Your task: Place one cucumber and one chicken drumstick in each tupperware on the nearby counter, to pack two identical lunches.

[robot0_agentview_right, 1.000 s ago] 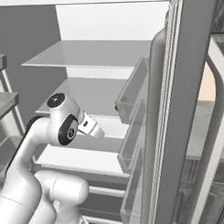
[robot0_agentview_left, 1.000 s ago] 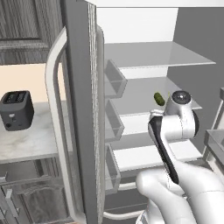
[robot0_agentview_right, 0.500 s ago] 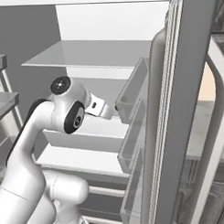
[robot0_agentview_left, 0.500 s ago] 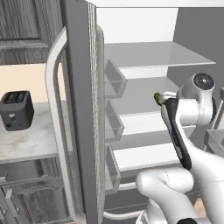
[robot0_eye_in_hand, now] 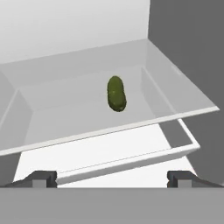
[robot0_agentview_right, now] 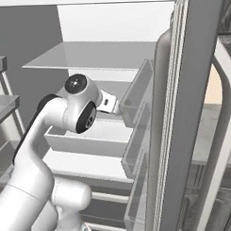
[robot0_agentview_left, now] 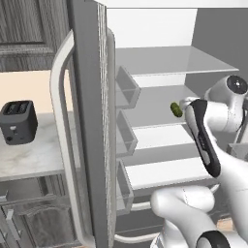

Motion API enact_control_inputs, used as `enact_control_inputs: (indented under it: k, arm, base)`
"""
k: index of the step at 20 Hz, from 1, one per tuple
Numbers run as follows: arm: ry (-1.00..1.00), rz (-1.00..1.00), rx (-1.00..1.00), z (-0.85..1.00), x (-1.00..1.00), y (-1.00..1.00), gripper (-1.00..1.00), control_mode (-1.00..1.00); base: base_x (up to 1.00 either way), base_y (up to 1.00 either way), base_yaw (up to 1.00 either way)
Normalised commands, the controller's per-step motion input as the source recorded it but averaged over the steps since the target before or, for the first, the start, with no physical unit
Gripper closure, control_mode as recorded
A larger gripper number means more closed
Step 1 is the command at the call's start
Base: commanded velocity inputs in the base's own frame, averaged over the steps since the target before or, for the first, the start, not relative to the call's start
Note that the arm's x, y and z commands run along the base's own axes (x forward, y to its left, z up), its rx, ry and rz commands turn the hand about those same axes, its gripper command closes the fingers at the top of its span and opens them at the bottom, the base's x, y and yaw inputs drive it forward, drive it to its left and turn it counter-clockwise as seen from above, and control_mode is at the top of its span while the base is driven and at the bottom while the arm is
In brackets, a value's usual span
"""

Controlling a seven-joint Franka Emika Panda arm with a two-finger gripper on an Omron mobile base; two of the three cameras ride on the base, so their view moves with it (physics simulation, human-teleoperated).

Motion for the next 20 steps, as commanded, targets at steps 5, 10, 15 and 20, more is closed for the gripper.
enact_control_inputs:
  k: [5, 10, 15, 20]
  arm:
    - [0.04, 0.03, 0.0, -0.07, 0.83, -0.01, -1.0, -1.0]
    - [0.13, 0.05, -0.02, -0.43, 0.52, -0.11, -1.0, -1.0]
    - [0.11, 0.04, -0.01, -0.49, 0.29, -0.13, -1.0, -1.0]
    - [0.06, 0.0, -0.02, -0.19, 0.62, -0.07, -1.0, -1.0]
  base:
    - [0.0, 0.0, 0.0]
    - [0.0, 0.0, 0.0]
    - [0.0, 0.0, 0.0]
    - [0.0, 0.0, 0.0]
